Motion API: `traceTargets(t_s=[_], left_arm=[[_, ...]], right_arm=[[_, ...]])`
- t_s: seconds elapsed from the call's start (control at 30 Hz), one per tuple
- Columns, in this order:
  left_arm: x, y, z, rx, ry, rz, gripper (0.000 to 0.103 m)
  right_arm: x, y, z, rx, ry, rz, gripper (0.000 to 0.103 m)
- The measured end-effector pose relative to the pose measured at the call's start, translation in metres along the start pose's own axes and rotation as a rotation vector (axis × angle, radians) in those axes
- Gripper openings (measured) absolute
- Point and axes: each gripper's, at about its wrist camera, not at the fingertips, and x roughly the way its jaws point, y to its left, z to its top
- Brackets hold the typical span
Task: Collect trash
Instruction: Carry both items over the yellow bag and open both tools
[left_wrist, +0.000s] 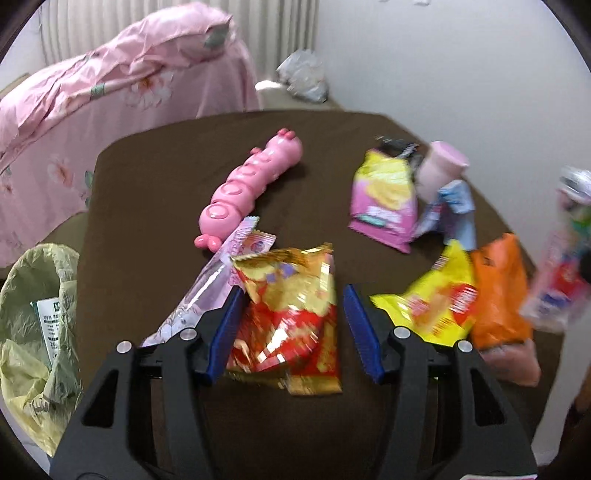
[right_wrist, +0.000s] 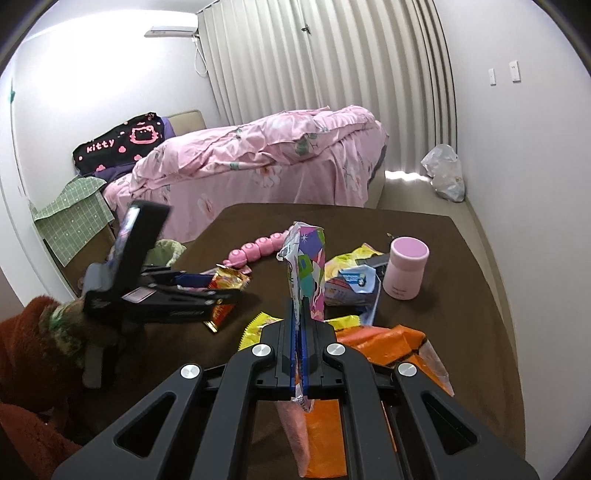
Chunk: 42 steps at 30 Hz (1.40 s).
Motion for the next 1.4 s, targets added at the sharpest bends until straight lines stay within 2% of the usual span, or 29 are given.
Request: traceTargets(t_s=[0.07,0.13,0.17,0.37,0.47,0.8,0.97,1.13,1.2,1.4], left_arm=[[0.008,0.008,0.004,-0.059,0.032,-0.004,0.046],[0.003,0.016,0.004,-0.107,0.020,-0.052,0.039],[-0.005,0.017,0.002,-0.117,-0.005,-0.084,0.038],[-0.062,0.016,-0.007,-0.128,-0.166,-0.168,0.037],[-0.087,0.017,-0.009,-0.122,-0.228,-0.167,0.037],[-0.137,0.051,-0.018,-0.170,-0.329,-0.146,0.037],[-0.155,0.083,-0.030,-0.219,-0.375,-0.089,0.037],[-0.174,0.137,-0.046,-0.318,-0.434,0.010,0.037],[-0.176,0.171,-0.057,-0.396,-0.445,0.076,0.037],[-0.167,0.244,-0.088,-0.616,-0.461,0.191,0.038]], right_arm=[[0.001,-0.003,-0.001,0.008,0.002,-0.001,0.003],[0.001,-0.006,-0.001,0.018,0.000,0.002,0.003],[0.002,-0.007,-0.001,0.022,-0.002,0.004,0.003],[0.001,0.003,0.005,0.009,-0.022,0.023,0.003],[0.000,0.015,0.014,-0.022,-0.034,0.028,0.003],[0.003,0.065,0.044,-0.134,-0.056,0.069,0.003],[0.014,0.098,0.063,-0.191,-0.055,0.117,0.003],[0.036,0.140,0.086,-0.261,-0.054,0.188,0.003],[0.050,0.157,0.097,-0.275,-0.043,0.235,0.003],[0.106,0.202,0.121,-0.248,0.023,0.409,0.003]])
